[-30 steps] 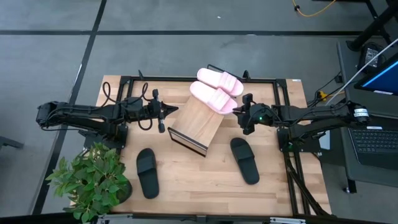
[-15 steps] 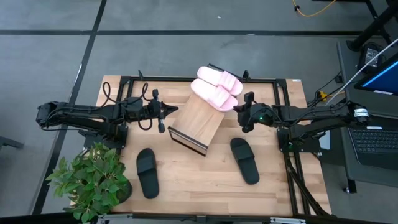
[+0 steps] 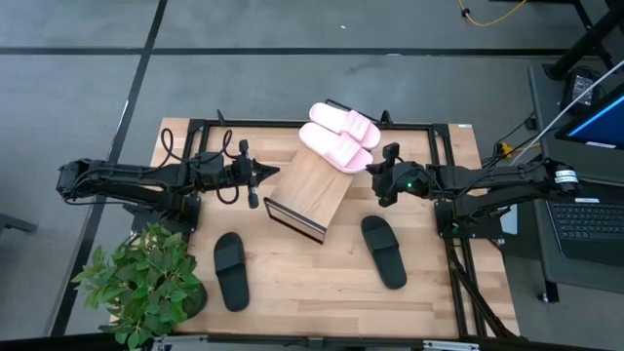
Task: Pick and place slides into the shelf
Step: Put the left pink slide on the shelf, then put the right black slide on the shelf
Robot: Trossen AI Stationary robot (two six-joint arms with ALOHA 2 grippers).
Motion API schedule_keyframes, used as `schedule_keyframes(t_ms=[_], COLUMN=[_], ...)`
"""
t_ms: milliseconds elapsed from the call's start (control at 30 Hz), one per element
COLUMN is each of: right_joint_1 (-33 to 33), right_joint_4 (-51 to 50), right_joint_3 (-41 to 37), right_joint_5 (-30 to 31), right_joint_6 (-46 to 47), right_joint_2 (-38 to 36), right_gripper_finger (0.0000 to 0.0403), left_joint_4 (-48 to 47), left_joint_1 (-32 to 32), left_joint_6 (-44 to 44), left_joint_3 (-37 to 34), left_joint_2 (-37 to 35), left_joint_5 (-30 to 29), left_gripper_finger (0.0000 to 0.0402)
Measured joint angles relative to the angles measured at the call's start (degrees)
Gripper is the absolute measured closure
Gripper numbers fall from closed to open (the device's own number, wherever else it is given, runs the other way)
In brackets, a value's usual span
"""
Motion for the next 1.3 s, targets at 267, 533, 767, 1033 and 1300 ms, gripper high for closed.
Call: schedule_keyframes(t_ms=[267, 533, 767, 1033, 1300], right_joint_1=[0.0, 0.0, 0.0, 0.0, 0.0], right_joint_4=[-2.1, -3.4, -3.3, -3.3, -3.4], right_joint_3=[0.0, 0.0, 0.0, 0.0, 0.0], right_joint_5=[1.2, 6.0, 6.0, 8.8, 15.5], right_joint_6=[1.6, 2.0, 1.9, 1.8, 1.8], right_joint_2=[0.0, 0.0, 0.0, 0.0, -0.1], right_gripper_finger=[0.0338, 0.0319, 0.0318, 0.0318, 0.0318], left_joint_4=[0.0, 0.0, -0.1, -0.1, -0.1], left_joint_1=[0.0, 0.0, 0.0, 0.0, 0.0], left_joint_6=[0.0, -0.1, -0.2, -0.2, -0.2], left_joint_3=[0.0, 0.0, 0.0, 0.0, 0.0], left_joint_2=[0.0, 0.0, 0.0, 0.0, 0.0], left_joint_5=[0.0, 0.0, 0.1, 0.4, 0.4], left_gripper_finger=[0.0401, 0.0401, 0.0401, 0.0401, 0.0401])
